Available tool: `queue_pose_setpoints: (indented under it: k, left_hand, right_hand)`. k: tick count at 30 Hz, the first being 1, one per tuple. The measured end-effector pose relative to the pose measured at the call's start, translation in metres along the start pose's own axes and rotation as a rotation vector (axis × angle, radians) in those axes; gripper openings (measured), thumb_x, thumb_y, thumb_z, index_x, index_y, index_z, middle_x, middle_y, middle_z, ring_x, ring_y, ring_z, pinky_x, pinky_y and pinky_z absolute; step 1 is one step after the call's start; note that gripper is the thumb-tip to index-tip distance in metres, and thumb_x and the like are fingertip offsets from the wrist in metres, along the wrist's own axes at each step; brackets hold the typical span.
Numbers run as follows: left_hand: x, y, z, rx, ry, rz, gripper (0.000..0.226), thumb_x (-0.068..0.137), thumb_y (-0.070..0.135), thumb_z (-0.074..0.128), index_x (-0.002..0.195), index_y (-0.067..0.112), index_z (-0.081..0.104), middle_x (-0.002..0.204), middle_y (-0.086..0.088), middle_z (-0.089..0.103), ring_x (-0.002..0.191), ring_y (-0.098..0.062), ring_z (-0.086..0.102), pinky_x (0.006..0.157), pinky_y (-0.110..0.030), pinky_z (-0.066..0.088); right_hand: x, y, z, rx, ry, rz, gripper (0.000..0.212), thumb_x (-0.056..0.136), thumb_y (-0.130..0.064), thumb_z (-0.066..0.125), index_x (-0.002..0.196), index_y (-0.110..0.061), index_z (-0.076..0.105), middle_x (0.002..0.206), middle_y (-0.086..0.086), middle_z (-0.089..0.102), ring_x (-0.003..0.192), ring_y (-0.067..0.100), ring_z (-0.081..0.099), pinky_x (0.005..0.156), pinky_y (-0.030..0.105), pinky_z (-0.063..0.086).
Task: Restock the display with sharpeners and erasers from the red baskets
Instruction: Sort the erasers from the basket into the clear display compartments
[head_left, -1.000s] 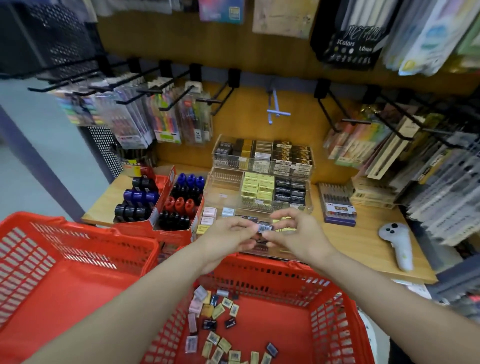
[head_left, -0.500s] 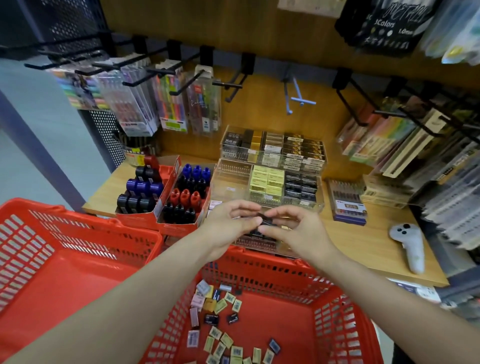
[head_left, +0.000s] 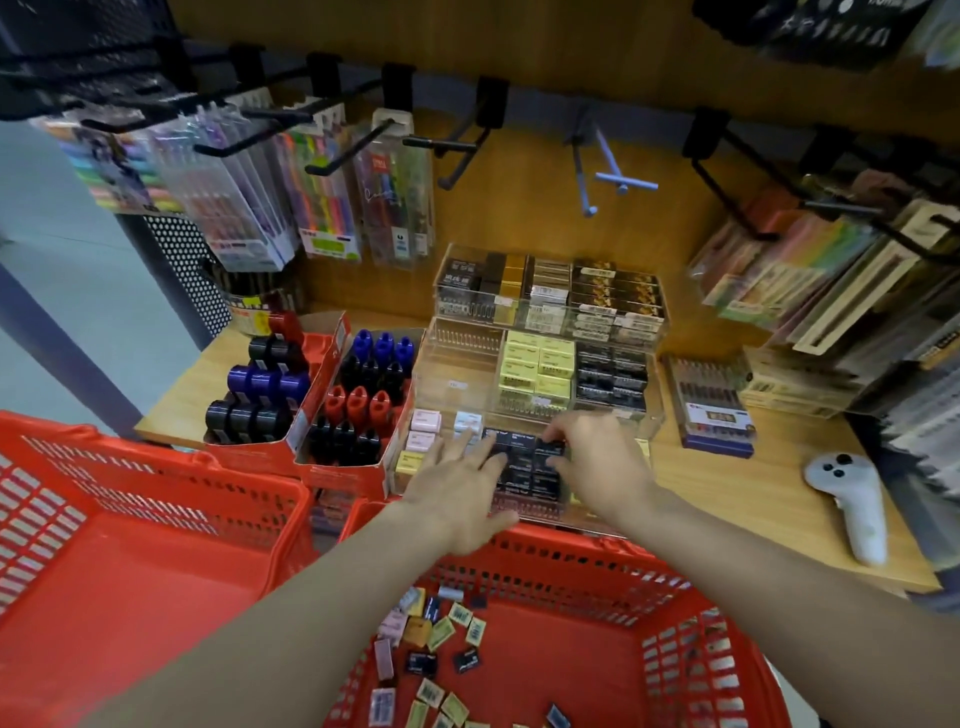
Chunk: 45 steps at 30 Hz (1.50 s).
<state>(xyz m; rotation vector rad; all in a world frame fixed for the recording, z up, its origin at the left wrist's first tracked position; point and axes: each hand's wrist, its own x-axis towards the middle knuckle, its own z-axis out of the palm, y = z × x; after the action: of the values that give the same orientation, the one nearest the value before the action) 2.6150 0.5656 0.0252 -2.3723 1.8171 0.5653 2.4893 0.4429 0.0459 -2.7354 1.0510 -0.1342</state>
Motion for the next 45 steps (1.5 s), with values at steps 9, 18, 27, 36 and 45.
queue_pose_setpoints:
  k: [9,18,27,36,45]
  left_hand:
    - [-0.001,-0.012,0.012,-0.005,0.05,0.041,0.062,0.103,0.041,0.041,0.156,0.017,0.018,0.164,-0.001,-0.014,0.152,-0.018,-0.006,0.124,-0.041,0.001]
    - [-0.009,-0.024,0.015,-0.02,0.091,0.048,0.059,0.105,0.028,0.038,0.157,0.02,0.013,0.165,0.001,-0.009,0.152,-0.019,-0.004,0.124,-0.037,0.002]
    - [-0.061,-0.001,0.03,0.064,0.267,0.367,0.031,0.093,0.015,0.052,0.123,0.013,0.059,0.119,-0.005,0.057,0.112,-0.025,0.05,0.096,-0.036,0.04]
    - [-0.072,0.001,0.182,-0.308,-0.369,-0.168,0.041,0.094,0.019,0.057,0.134,0.017,0.05,0.138,-0.013,0.048,0.126,-0.028,0.049,0.104,-0.035,0.041]
    - [-0.074,0.008,0.286,-0.419,-0.261,-0.289,0.076,0.081,0.015,0.069,0.147,0.028,0.033,0.154,-0.011,0.011,0.132,-0.03,0.043,0.108,-0.036,0.042]
  right_hand:
    - [0.014,-0.003,0.021,-0.447,-0.041,0.023,0.014,0.087,-0.02,0.068,0.099,-0.026,0.071,0.095,-0.002,0.071,0.099,0.02,0.06,0.086,0.032,0.043]
    - [0.016,-0.006,0.021,-0.45,-0.017,0.026,0.008,0.089,-0.013,0.063,0.083,-0.018,0.064,0.082,-0.003,0.058,0.08,0.022,0.064,0.066,0.03,0.035]
    - [-0.123,-0.001,0.062,0.336,0.079,-0.036,0.01,0.083,-0.015,0.065,0.09,-0.02,0.071,0.088,-0.003,0.067,0.077,0.016,0.064,0.075,0.031,0.051]
    - [-0.186,0.076,0.177,0.34,-0.613,0.389,0.06,0.08,-0.025,0.079,0.134,-0.017,0.055,0.133,0.006,0.06,0.123,0.019,0.056,0.101,0.02,0.035]
    - [-0.196,0.053,0.254,0.002,-0.751,-0.072,0.088,0.081,-0.013,0.072,0.142,-0.058,0.027,0.159,0.001,0.001,0.142,0.029,0.014,0.11,0.042,0.036]
